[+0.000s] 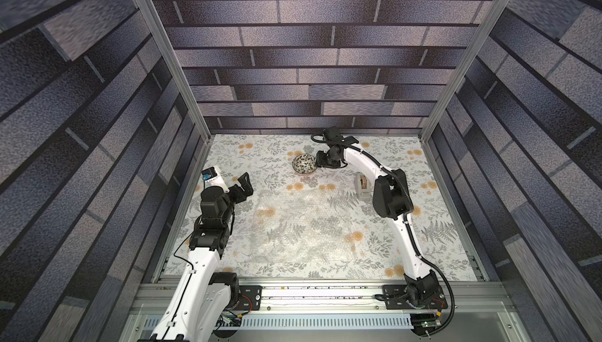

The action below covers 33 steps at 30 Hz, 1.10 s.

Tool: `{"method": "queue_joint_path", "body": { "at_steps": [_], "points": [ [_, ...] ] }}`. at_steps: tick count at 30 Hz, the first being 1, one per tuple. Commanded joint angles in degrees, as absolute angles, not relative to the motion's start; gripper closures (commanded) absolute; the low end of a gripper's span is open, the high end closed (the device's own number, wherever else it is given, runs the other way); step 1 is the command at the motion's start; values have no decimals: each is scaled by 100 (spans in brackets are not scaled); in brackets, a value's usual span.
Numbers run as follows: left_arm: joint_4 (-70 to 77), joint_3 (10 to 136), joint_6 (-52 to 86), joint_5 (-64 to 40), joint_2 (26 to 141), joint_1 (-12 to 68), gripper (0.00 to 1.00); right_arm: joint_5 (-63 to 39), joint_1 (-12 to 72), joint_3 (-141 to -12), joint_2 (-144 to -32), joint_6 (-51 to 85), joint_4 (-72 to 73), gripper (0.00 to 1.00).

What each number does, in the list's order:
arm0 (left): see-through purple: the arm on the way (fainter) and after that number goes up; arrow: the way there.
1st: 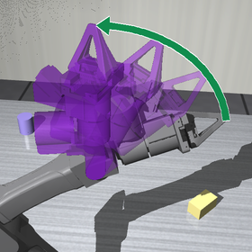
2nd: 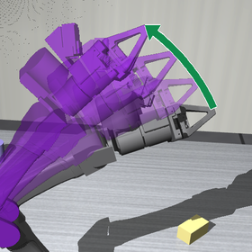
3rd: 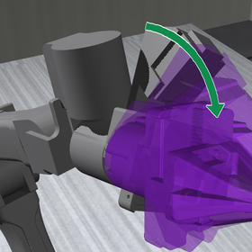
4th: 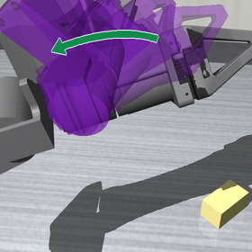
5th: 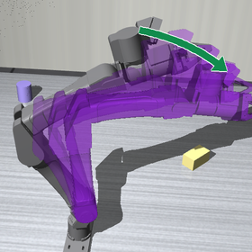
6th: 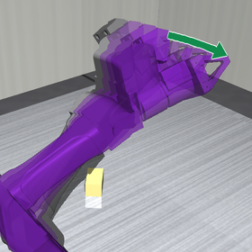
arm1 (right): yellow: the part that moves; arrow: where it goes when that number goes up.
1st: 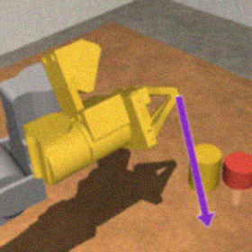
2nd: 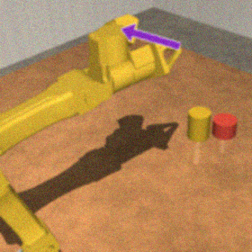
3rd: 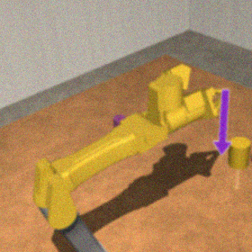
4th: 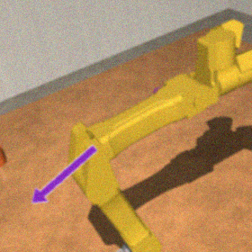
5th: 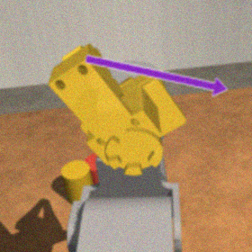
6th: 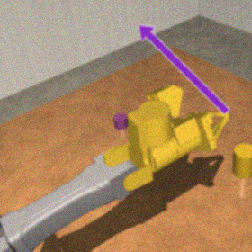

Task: Wrap bowls in bubble wrap
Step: Pick up the bowl from the center of the board.

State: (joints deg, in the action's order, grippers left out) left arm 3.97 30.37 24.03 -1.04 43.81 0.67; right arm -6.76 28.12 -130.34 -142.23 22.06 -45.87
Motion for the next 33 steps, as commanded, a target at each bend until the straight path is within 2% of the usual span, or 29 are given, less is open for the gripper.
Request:
{"method": "queue_joint_path", "body": {
  "at_steps": [1,7,13,21,25,29,33],
  "points": [
    [368,2967,2382,-9,4334,53,0,-801,2806,-13196,-14455,2350,-4459,53],
    [313,3022,2395,50,4429,53,0,-992,2808,-13479,-14681,2511,-4434,60],
    [5,3216,2349,237,4787,64,0,-1024,2807,-13519,-14722,2582,-4354,73],
    [-594,3816,2344,561,5636,294,0,-1401,2804,-13376,-14552,2651,-4048,100],
    [-721,3890,2756,1009,5693,345,0,-1445,2805,-13186,-14289,2616,-4007,100],
    [-351,3686,2845,303,5302,320,0,-1543,2835,-12741,-13731,2485,-4084,100],
    [-868,3980,2665,379,5310,332,0,-1318,3043,-11914,-12796,1983,-4408,100]
  ]
}}
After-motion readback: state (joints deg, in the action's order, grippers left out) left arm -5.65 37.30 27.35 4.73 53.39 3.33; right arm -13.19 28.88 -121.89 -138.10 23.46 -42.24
